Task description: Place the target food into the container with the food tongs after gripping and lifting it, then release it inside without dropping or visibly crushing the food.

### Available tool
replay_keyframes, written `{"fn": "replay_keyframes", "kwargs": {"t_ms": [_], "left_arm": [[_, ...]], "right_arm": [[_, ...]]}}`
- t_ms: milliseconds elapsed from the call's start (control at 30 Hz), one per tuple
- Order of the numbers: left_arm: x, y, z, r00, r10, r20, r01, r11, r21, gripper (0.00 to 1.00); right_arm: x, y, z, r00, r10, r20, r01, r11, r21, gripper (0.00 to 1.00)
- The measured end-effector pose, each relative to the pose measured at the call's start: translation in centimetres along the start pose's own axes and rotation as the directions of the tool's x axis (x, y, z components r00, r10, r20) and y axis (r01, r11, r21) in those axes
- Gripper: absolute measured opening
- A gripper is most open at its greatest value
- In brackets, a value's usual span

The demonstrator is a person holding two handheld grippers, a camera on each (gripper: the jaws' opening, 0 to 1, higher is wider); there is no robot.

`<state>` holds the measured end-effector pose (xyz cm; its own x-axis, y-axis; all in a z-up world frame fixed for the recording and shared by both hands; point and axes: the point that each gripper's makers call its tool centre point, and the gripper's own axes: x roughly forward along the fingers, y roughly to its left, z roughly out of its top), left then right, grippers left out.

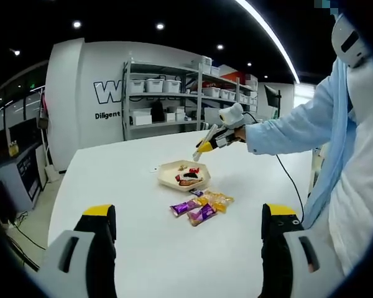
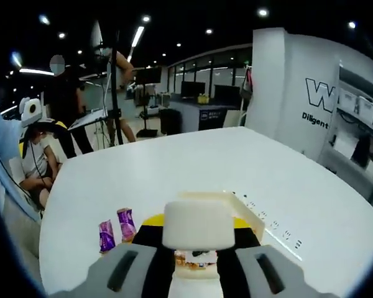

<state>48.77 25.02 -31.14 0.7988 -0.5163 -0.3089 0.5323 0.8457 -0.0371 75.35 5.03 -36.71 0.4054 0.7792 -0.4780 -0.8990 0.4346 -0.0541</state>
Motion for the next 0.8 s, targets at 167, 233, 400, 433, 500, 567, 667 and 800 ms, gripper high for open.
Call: {"fn": "replay_keyframes", "kwargs": {"t_ms": [167, 233, 400, 433, 500, 567, 667, 800], "left_arm": [[0.2, -0.1, 0.1, 1.000, -0.010, 0.003, 0.010, 1.000, -0.001, 0.95], [0.3, -0.2, 0.0, 1.000, -0.012, 0.001, 0.012, 1.000, 0.002, 0.94], [0.4, -0.4, 0.1, 1.000, -0.016, 0.004, 0.016, 1.000, 0.003, 0.94], [0.4, -0.5, 0.1, 1.000, -0.019, 0.003, 0.019, 1.000, 0.002, 0.94], [0.4, -0.6, 0.1, 1.000, -0.020, 0.004, 0.020, 1.000, 0.004, 0.94], [0.4, -0.7, 0.2, 1.000, -0.021, 0.005, 0.021, 1.000, 0.003, 0.94], [0.3, -0.9, 0.2, 1.000, -0.021, 0.007, 0.021, 1.000, 0.004, 0.94], [0.1, -1.2, 0.1, 1.000, -0.022, 0.007, 0.022, 1.000, 0.005, 0.94]], "right_arm": [[0.0, 1.4, -0.1, 1.000, 0.029, -0.001, -0.029, 1.000, -0.005, 0.18], [-0.1, 2.3, -0.1, 0.999, 0.039, -0.004, -0.039, 0.999, -0.012, 0.18], [-0.1, 4.0, 0.0, 0.998, 0.062, -0.003, -0.062, 0.998, -0.023, 0.18], [-0.1, 4.4, 0.1, 0.998, 0.067, -0.001, -0.067, 0.997, -0.026, 0.18], [-0.1, 4.9, 0.1, 0.997, 0.076, -0.002, -0.076, 0.997, -0.026, 0.18], [-0.1, 5.3, 0.1, 0.997, 0.080, -0.001, -0.080, 0.996, -0.035, 0.18], [-0.1, 6.3, 0.0, 0.995, 0.096, -0.004, -0.096, 0.995, -0.038, 0.19], [-0.1, 7.7, -0.4, 0.993, 0.118, -0.010, -0.119, 0.992, -0.035, 0.19]]}}
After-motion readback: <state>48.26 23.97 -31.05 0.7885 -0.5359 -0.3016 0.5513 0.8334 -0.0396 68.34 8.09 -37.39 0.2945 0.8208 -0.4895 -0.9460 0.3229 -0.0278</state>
